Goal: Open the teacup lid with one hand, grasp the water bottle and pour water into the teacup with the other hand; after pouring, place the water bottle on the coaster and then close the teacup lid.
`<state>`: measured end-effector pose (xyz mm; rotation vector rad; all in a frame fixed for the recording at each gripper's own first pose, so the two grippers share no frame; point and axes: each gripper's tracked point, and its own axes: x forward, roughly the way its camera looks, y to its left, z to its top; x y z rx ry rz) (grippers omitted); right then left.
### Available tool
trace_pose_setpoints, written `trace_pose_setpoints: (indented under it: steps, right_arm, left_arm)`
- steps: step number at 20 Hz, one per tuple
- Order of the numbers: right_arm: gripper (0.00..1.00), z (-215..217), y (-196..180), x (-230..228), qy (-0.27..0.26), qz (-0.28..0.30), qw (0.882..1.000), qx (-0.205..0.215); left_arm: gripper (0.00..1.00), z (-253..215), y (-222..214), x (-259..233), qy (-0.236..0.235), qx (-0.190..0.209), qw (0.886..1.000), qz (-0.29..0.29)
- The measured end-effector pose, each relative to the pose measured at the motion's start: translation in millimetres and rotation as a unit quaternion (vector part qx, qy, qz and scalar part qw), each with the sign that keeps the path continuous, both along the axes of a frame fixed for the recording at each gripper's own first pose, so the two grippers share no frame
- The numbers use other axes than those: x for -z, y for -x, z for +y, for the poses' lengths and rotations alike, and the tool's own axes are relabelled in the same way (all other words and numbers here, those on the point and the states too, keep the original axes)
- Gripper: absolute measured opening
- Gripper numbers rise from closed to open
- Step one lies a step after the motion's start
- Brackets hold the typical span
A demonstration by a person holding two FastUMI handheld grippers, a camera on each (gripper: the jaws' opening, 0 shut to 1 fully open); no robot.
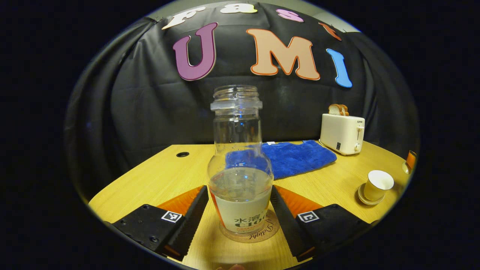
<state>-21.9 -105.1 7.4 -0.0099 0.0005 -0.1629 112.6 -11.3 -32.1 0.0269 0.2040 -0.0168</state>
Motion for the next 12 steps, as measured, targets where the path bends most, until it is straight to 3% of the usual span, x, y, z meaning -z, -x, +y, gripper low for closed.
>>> trace_pose_setpoints:
  steps: [5,12]
  right_arm:
    - [0.27,17,-6,1,-0.002,0.001,0.999,-0.037]
    - [0.27,65,-32,4,-0.005,0.008,0.993,-0.119]
  left_arm:
    - [0.95,-1,19,-8,-0.011,0.003,0.999,-0.034]
    - [0.94,-2,37,-30,-0.035,-0.001,0.994,-0.099]
